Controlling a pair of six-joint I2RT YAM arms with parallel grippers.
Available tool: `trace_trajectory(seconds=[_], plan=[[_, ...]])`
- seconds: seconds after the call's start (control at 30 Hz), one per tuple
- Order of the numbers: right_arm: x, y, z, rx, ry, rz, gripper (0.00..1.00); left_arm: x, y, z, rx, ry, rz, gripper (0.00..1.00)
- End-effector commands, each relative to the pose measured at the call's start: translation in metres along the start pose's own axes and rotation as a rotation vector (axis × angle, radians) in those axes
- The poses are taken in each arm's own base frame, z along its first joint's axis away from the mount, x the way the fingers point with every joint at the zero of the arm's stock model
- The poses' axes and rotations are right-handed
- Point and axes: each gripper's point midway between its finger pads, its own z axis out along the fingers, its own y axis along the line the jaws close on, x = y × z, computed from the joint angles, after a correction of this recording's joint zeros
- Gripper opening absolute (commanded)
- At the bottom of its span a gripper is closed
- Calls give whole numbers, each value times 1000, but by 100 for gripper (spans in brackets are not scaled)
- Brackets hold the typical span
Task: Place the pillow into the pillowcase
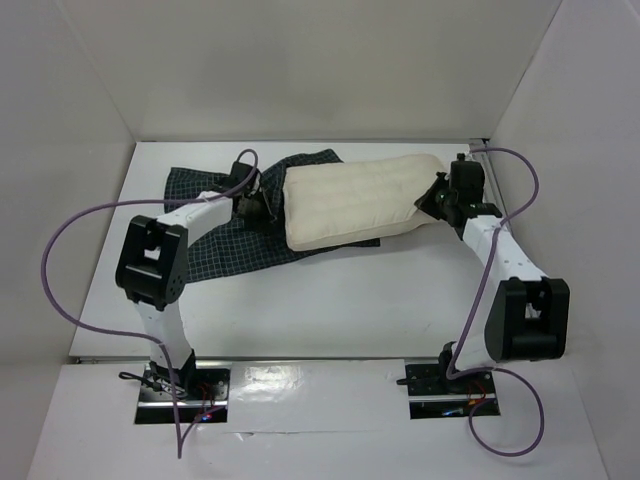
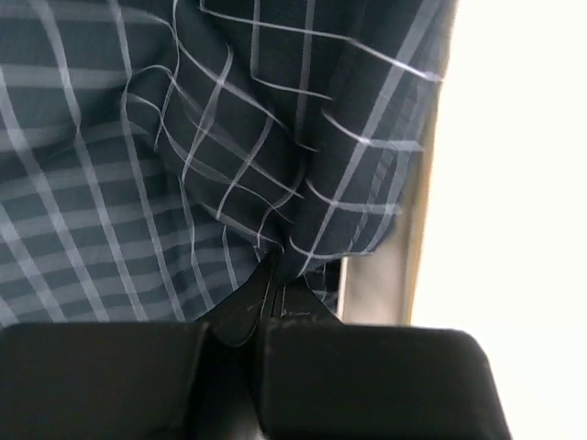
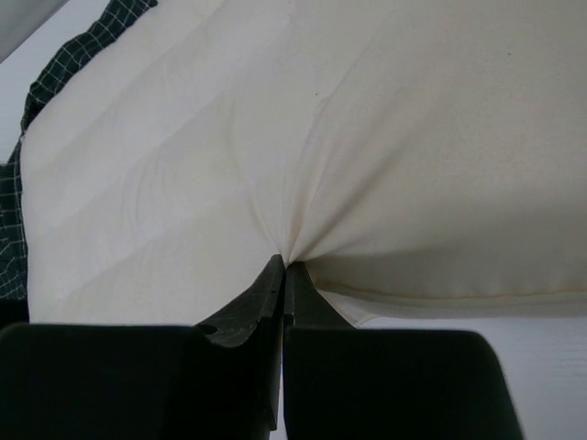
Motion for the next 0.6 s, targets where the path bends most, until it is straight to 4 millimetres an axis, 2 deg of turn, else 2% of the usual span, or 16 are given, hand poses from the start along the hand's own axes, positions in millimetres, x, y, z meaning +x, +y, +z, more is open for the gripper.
trace_trajectory(seconds=[0.0,0.07,0.1,0.13,0.27,0.43,0.53,0.57], plan=[[-36,23,-32,-85,-133,-14,0,23,-15,-42,62,36,91,0],[-34,25,-42,-96,-133,-15,0,38,-12,-53,56,57,121,0],[-27,22,-45,-85,-115,-12,0,46,-18,-66,81,56,135,0],[-27,22,-49,-85,-117,-22,0,61,-8,-68,73,93,127,0],[-5,9,-71,-59,-94,-40,0,93,3,-92,98,138,168,0],[44,-1,-92,-90,15,-22,0,107,29,-119,2,144,214,0],[62,-4,-100,-110,57,-18,0,110,31,-125,-2,148,213,0],[75,-4,-102,-119,81,-12,0,111,27,-129,22,152,223,0]])
